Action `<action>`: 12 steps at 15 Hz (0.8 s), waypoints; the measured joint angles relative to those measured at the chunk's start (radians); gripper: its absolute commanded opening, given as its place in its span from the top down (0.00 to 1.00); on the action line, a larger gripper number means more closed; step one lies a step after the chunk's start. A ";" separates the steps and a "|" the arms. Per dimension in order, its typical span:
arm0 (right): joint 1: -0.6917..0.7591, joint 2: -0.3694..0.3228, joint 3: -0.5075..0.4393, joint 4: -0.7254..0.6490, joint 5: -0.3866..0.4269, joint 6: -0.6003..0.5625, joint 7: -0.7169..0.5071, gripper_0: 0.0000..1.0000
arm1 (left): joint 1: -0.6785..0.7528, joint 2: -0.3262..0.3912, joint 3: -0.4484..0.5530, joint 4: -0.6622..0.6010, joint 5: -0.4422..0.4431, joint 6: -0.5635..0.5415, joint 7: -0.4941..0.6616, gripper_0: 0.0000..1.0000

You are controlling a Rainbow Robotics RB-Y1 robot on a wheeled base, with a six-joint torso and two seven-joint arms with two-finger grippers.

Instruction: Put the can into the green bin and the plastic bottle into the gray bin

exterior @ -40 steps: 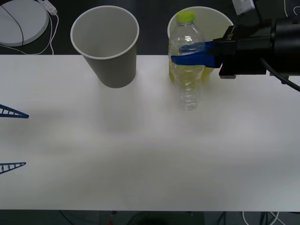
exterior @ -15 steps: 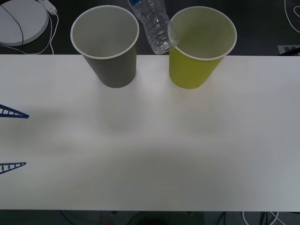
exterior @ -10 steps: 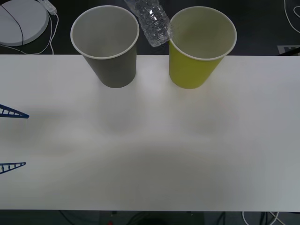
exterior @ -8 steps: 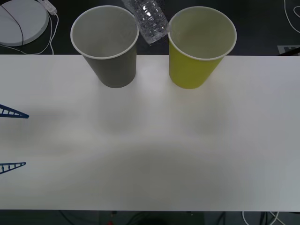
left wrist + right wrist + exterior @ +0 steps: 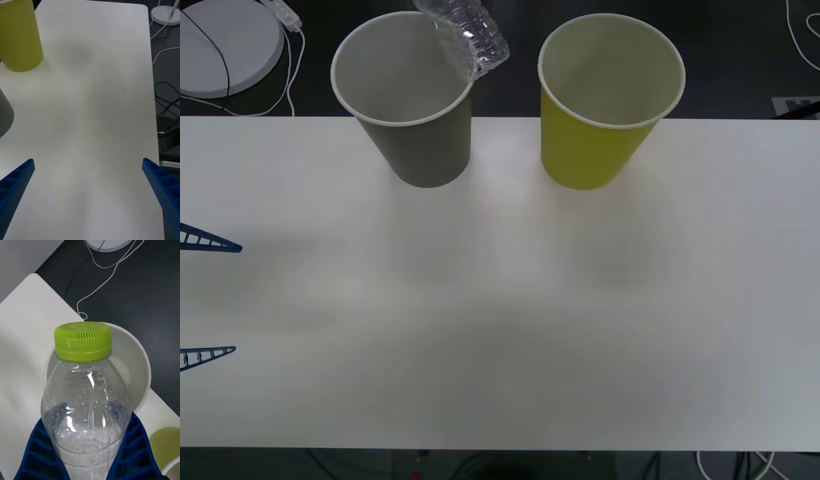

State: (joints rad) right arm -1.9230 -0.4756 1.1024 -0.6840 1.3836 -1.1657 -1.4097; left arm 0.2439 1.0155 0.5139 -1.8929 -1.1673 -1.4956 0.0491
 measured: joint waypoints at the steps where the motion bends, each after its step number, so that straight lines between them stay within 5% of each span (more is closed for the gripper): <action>1: -0.008 0.022 0.007 0.029 0.002 0.002 0.000 1.00 | 0.000 0.000 0.000 0.000 0.000 0.000 0.000 0.00; 12: -0.106 0.205 0.142 0.254 -0.021 0.034 -0.001 1.00 | 0.000 0.000 0.000 0.000 0.000 0.000 0.000 0.00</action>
State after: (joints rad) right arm -2.0288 -0.2708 1.2441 -0.4298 1.3627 -1.1318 -1.4105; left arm 0.2439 1.0155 0.5139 -1.8929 -1.1673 -1.4956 0.0491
